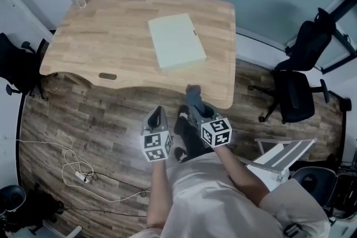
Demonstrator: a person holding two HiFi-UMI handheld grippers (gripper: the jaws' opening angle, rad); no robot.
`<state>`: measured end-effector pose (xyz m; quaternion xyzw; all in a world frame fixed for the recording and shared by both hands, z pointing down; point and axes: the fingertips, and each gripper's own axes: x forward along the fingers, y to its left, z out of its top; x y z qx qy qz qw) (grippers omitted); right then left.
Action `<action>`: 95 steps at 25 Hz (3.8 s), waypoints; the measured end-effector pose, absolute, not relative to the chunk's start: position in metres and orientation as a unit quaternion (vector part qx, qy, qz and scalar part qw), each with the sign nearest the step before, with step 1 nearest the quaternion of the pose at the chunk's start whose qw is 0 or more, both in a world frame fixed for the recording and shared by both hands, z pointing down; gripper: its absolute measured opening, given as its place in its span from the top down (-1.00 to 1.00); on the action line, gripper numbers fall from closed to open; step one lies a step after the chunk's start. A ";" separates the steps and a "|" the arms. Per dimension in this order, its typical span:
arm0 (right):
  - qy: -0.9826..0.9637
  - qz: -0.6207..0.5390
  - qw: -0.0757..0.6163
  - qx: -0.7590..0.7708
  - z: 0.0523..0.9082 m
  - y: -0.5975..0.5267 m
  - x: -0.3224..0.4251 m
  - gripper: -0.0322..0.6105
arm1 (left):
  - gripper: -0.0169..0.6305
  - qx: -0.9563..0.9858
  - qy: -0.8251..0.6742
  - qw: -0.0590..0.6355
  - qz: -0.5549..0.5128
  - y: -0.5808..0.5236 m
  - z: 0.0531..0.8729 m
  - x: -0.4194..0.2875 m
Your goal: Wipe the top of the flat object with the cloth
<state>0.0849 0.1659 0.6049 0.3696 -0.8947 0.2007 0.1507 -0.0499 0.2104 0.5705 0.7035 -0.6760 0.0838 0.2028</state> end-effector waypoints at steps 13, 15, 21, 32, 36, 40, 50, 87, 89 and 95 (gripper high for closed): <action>-0.882 0.205 0.140 0.400 0.593 0.034 0.039 0.58 | 0.92 0.724 -0.653 0.201 0.096 0.083 0.567 -0.089; -0.882 0.206 0.136 0.402 0.590 0.013 0.032 0.58 | 0.92 0.726 -0.652 0.197 0.098 0.061 0.564 -0.097; -0.881 0.202 0.123 0.409 0.581 -0.048 0.022 0.58 | 0.92 0.735 -0.639 0.201 0.106 -0.003 0.563 -0.106; -0.878 0.218 0.076 0.419 0.570 -0.163 0.034 0.58 | 0.92 0.754 -0.608 0.215 0.129 -0.112 0.587 -0.102; -0.882 0.215 0.093 0.409 0.575 -0.201 0.027 0.58 | 0.92 0.757 -0.596 0.228 0.140 -0.147 0.605 -0.100; -0.880 0.219 0.146 0.395 0.593 -0.248 0.009 0.58 | 0.92 0.756 -0.586 0.243 0.160 -0.183 0.622 -0.097; -0.868 0.134 0.294 0.376 0.632 -0.341 -0.027 0.58 | 0.92 0.731 -0.536 0.308 0.288 -0.207 0.683 -0.099; -0.854 0.130 0.392 0.317 0.681 -0.281 -0.018 0.58 | 0.92 0.729 -0.547 0.278 0.304 -0.207 0.684 -0.098; -0.855 0.133 0.389 0.317 0.682 -0.272 -0.013 0.58 | 0.92 0.730 -0.546 0.276 0.305 -0.207 0.682 -0.098; -0.855 0.139 0.384 0.319 0.681 -0.244 0.000 0.58 | 0.92 0.729 -0.544 0.282 0.306 -0.207 0.683 -0.098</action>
